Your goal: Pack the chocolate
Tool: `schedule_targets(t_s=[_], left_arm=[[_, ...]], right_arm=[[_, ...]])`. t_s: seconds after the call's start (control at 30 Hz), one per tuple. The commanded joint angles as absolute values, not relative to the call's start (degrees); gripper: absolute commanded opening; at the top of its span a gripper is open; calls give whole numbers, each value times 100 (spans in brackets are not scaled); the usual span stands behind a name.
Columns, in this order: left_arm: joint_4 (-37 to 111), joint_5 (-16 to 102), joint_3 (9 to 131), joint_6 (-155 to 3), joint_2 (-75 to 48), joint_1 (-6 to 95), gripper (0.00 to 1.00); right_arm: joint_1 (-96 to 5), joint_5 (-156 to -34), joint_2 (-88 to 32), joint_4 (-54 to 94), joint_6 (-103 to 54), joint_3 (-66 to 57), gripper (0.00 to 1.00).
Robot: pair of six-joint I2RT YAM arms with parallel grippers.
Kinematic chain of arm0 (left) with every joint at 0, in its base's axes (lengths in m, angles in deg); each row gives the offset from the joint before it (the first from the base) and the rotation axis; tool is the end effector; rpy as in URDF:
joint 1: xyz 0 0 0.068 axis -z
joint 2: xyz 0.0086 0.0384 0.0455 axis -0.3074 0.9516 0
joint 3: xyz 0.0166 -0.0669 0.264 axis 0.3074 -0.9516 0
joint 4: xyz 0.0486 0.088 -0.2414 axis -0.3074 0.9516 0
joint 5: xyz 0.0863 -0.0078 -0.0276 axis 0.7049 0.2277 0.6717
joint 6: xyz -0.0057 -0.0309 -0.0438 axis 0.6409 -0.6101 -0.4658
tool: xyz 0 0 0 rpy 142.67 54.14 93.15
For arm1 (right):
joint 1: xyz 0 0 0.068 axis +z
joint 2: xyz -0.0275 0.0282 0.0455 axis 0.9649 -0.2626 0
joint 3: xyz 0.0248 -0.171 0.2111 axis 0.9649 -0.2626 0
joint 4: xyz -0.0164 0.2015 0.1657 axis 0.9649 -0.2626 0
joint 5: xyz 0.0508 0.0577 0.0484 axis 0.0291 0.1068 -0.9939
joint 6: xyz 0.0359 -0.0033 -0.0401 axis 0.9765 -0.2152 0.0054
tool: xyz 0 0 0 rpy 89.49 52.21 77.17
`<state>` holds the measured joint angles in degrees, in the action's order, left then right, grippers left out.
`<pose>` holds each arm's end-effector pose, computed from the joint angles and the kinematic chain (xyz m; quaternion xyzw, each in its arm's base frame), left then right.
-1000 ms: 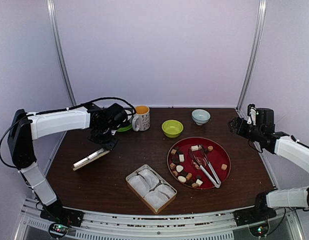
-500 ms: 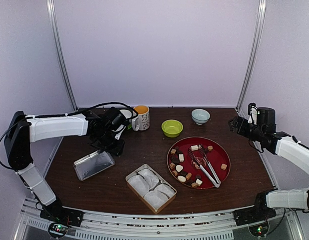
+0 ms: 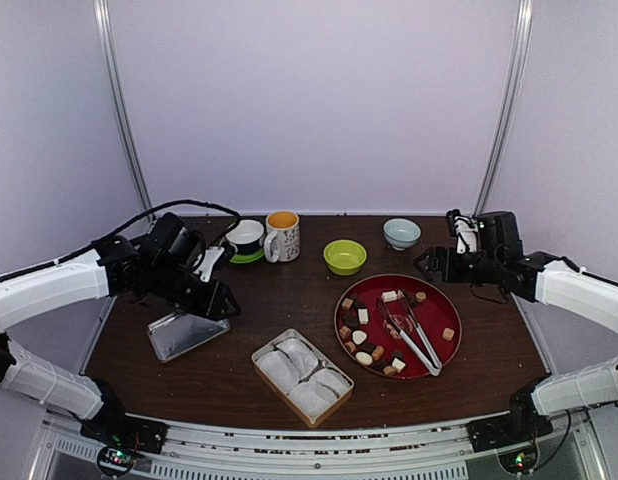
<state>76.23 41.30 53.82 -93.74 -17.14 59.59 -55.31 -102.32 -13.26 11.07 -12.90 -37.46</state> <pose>0.1867 -0.1743 0.2677 0.1274 0.9368 -0.2491 0.2098 0.2357 0.0931 0.2536 -0.0696 0.8719 0.2629 0.4074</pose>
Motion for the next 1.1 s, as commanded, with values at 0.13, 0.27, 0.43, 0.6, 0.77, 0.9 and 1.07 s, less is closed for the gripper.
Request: schedule_targets(t_s=[0.13, 0.27, 0.43, 0.6, 0.77, 0.9, 1.07], left_arm=[[6739, 2937, 4369, -10520, -1944, 6642, 33], [6450, 2800, 4236, -10708, -1626, 6908, 19], [6543, 2701, 4104, -10806, -1488, 7252, 0], [6466, 2624, 3991, -10890, -1278, 7380, 0], [6325, 2795, 4144, -10871, -836, 7380, 0], [6138, 3115, 4418, -10711, -368, 7363, 0], [5979, 3433, 4870, -10701, 227, 7233, 0]], right_arm=[[-3744, -10178, -1694, 1116, -1095, -3872, 94], [-2834, -10115, -1983, 1057, -1103, -3816, 78], [-1997, -10006, -2391, 674, -1090, -3574, 22], [-1613, -9851, -2668, 519, -999, -3470, 0], [-1444, -9819, -3007, 573, -930, -3323, 0], [-1353, -9680, -3419, 581, -831, -3203, 0], [-1346, -9546, -3883, 509, -527, -3062, 0]])
